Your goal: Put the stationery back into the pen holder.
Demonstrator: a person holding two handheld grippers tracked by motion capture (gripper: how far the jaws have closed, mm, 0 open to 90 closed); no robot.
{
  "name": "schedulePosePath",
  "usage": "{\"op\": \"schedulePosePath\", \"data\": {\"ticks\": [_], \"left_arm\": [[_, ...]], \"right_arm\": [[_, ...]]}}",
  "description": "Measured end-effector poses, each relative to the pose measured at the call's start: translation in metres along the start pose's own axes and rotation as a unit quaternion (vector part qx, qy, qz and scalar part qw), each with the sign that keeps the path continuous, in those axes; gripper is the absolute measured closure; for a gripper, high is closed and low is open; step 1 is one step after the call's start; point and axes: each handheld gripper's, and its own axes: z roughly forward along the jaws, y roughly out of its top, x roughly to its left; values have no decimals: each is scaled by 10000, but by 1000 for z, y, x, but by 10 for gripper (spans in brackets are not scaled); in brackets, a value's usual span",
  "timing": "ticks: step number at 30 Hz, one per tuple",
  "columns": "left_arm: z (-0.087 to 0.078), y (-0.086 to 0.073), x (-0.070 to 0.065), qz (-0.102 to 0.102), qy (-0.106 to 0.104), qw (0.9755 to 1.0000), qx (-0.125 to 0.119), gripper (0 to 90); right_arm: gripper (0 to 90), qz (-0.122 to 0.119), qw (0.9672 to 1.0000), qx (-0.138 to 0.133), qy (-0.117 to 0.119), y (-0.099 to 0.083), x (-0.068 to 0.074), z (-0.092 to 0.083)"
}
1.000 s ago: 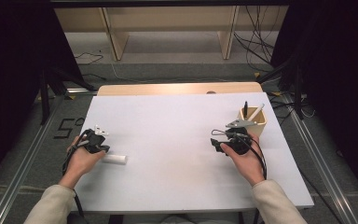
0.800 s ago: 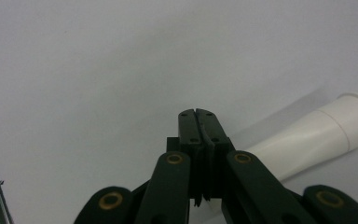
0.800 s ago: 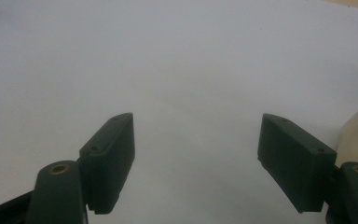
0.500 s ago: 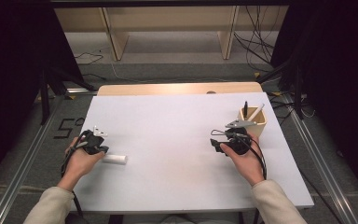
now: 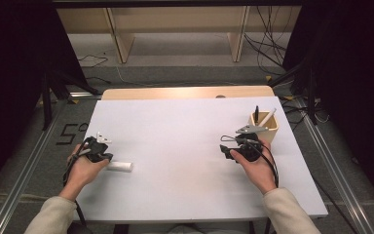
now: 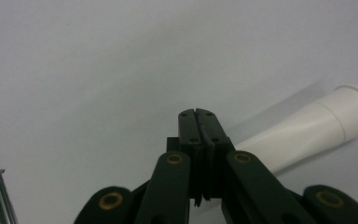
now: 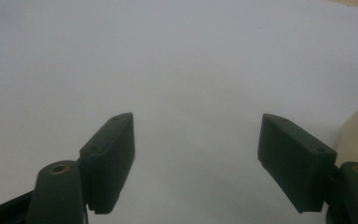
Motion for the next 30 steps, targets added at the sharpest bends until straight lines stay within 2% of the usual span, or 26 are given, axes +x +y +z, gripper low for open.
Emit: {"op": "schedulePosePath", "data": {"ticks": [30], "left_arm": [[2,-5,-7,137,-58,9997,169,896]], "right_arm": [[285,1,10000,18,-7,0,0,1]]}}
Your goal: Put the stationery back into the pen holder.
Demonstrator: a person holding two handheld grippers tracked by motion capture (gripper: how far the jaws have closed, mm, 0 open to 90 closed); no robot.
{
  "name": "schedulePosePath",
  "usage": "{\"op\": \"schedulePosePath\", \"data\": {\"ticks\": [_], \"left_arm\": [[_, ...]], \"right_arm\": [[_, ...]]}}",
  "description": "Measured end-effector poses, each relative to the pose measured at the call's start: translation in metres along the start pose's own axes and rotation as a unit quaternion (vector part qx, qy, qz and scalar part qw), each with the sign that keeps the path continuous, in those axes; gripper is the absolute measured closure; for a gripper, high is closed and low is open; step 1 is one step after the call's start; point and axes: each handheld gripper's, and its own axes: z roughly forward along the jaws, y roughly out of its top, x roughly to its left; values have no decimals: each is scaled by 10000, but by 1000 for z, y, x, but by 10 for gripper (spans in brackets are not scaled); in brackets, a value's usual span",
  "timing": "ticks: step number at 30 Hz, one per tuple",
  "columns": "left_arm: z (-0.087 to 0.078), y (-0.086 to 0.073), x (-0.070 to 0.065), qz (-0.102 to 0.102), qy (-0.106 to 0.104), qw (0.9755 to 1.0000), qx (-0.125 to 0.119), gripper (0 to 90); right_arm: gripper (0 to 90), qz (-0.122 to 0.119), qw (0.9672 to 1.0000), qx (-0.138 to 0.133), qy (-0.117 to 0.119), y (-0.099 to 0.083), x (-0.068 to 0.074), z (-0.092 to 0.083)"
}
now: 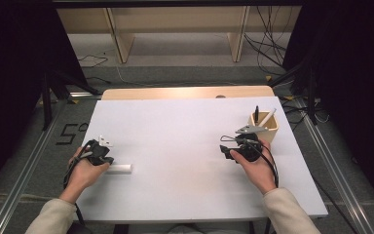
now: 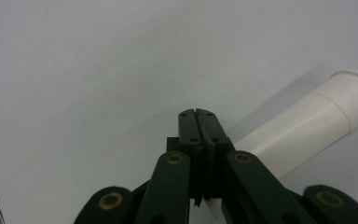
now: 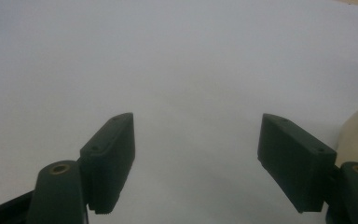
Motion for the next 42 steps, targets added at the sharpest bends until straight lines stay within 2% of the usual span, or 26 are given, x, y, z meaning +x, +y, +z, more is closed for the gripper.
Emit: {"op": "schedulePosePath", "data": {"ticks": [8,16,25,42], "left_arm": [[1,-1,1,34,1,10000,36,896],[1,-1,3,21,49,10000,-33,894],[-7,-3,6,-58,156,9997,-156,894],[-6,-8,4,-20,135,9999,-13,894]], "right_arm": [[285,-2,10000,0,0,0,0,0],[285,-14,10000,12,18,0,1,1],[286,-9,10000,6,14,0,0,0],[287,-13,10000,11,15,0,1,1]]}}
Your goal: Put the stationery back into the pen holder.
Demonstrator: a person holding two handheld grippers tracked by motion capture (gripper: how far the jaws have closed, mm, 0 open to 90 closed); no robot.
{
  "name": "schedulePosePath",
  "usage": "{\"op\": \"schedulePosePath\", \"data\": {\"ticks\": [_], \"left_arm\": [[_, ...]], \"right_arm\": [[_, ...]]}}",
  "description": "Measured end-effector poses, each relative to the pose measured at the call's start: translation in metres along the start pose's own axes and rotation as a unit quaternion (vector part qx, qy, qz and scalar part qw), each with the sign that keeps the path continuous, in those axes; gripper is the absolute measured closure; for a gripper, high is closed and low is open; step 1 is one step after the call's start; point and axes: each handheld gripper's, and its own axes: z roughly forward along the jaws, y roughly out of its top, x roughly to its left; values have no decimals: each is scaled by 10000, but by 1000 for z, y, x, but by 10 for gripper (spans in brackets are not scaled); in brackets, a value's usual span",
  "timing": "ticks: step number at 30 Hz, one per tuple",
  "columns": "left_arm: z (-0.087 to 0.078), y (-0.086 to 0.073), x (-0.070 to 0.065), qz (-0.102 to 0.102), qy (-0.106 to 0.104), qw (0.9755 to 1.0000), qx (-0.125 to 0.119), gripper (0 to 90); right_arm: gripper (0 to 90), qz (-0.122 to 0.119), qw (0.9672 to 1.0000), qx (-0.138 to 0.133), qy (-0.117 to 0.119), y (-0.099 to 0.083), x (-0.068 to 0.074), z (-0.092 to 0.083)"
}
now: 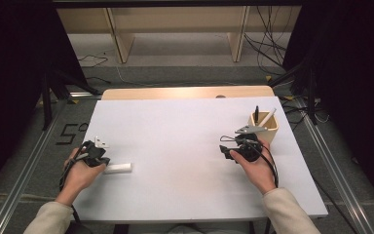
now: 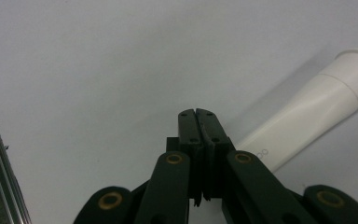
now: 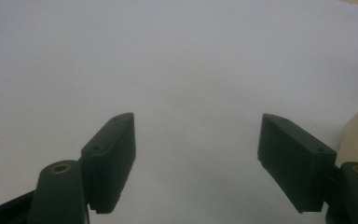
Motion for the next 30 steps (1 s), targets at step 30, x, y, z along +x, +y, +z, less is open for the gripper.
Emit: {"op": "schedulePosePath", "data": {"ticks": [30], "left_arm": [[-2,-7,-12,185,-40,9995,246,893]], "right_arm": [[287,0,10000,15,-8,0,0,1]]}}
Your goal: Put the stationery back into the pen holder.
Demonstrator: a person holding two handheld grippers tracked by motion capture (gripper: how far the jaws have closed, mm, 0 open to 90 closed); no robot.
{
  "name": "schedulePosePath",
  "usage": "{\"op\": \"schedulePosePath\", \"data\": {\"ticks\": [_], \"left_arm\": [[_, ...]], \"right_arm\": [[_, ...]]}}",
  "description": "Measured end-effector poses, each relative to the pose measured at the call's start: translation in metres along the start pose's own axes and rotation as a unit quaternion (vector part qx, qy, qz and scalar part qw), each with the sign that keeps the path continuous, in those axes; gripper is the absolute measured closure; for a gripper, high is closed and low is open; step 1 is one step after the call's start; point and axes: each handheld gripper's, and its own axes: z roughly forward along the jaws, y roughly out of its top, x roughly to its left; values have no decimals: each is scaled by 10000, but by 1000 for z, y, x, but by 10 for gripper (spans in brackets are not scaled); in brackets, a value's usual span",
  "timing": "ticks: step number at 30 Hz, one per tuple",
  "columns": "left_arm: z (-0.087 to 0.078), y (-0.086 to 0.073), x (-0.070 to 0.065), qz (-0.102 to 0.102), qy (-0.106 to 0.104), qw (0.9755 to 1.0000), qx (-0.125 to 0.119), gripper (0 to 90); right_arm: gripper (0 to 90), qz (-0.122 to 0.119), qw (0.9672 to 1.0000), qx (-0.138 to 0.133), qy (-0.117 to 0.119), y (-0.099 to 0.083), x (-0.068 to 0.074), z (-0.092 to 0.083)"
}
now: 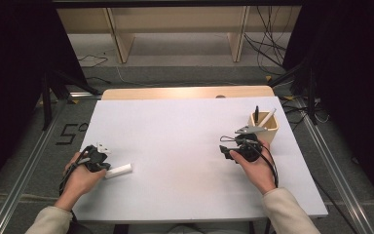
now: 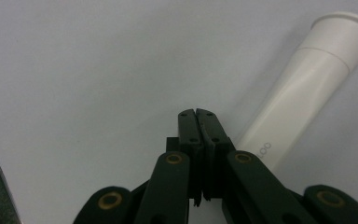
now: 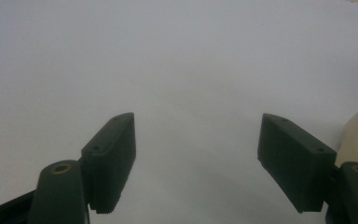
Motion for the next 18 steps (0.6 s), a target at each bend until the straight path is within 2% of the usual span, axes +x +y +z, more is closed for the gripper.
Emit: {"op": "schedulePosePath", "data": {"ticks": [8,12,15,18], "left_arm": [[0,-1,-2,33,27,10000,12,874],[-2,0,1,76,162,9998,-36,872],[-6,2,3,75,287,9994,-198,850],[-12,4,5,248,291,9986,-372,805]], "right_arm": [[288,-6,10000,7,9,0,0,0],[288,-14,10000,16,13,0,1,0],[288,-12,10000,13,7,0,1,1],[288,-13,10000,9,5,0,1,0]]}}
